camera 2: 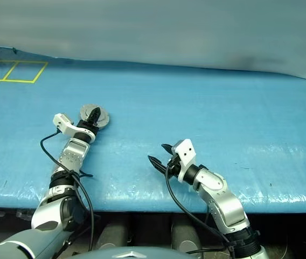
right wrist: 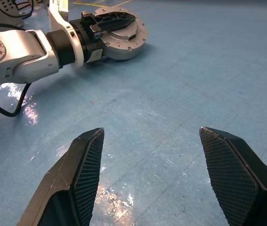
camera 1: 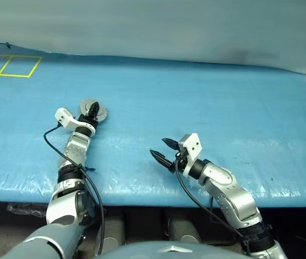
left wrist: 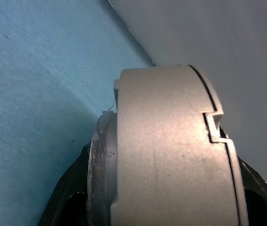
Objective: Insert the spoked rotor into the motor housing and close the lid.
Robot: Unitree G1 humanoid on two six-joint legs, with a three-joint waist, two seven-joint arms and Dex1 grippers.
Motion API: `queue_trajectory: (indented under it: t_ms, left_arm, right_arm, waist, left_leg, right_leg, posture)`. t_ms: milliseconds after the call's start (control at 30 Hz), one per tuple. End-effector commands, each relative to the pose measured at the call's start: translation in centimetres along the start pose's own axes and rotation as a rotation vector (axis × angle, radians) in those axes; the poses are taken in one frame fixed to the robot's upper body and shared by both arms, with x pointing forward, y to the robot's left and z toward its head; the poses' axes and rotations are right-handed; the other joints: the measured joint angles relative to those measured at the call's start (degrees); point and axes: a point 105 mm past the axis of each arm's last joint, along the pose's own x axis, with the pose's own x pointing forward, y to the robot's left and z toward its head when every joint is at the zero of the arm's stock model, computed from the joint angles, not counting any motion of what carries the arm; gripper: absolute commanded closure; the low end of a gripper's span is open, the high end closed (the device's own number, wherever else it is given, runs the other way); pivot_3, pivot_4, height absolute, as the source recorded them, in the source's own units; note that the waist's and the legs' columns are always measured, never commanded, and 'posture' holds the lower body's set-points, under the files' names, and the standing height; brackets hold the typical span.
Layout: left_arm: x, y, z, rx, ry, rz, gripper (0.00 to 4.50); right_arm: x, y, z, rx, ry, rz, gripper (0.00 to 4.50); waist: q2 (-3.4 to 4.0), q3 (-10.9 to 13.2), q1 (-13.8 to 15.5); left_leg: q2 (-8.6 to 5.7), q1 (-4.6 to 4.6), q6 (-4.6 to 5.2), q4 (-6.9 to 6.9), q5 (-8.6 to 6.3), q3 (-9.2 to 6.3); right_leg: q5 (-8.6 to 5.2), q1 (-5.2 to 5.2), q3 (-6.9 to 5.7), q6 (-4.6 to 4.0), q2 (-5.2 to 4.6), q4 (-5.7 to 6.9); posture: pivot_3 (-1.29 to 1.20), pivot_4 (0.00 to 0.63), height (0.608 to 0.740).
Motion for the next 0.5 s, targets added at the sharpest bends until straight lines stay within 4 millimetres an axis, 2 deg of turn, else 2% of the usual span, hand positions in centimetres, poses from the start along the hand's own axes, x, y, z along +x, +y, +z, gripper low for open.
queue_trajectory:
  t_ms: [33,100,500]
  left_arm:
    - [0.5,-0.7,2.1,0.053,-0.058,0.000,0.70]
    - [0.4,-0.3,2.4,0.063,-0.074,0.020,0.03]
    - [-2.3,2.3,7.1,0.191,-0.251,0.138,0.01]
  right_arm:
    - [0.0,-0.2,1.4,-0.035,-0.052,-0.005,1.06]
    - [0.0,-0.3,1.4,-0.037,-0.052,-0.010,1.06]
    - [0.0,-0.9,1.1,-0.044,-0.034,-0.037,1.06]
  waist:
    - [0.00,0.0,0.0]
    - [0.00,0.0,0.0]
    - [0.00,0.0,-0.2]
  left_leg:
    - [0.00,0.02,0.00,0.00,0.00,0.00]
    - [0.00,0.10,-0.01,0.00,0.01,0.00]
    - [0.02,0.52,-0.04,0.00,0.02,-0.01]
  right_leg:
    - [0.00,0.01,0.00,0.00,0.00,0.01]
    - [0.00,0.08,0.00,0.00,0.00,0.02]
    - [-0.03,0.48,-0.01,0.04,0.00,0.02]
  posture:
    - [0.00,0.150,0.740]
    - [0.00,0.150,0.740]
    - [0.00,0.150,0.740]
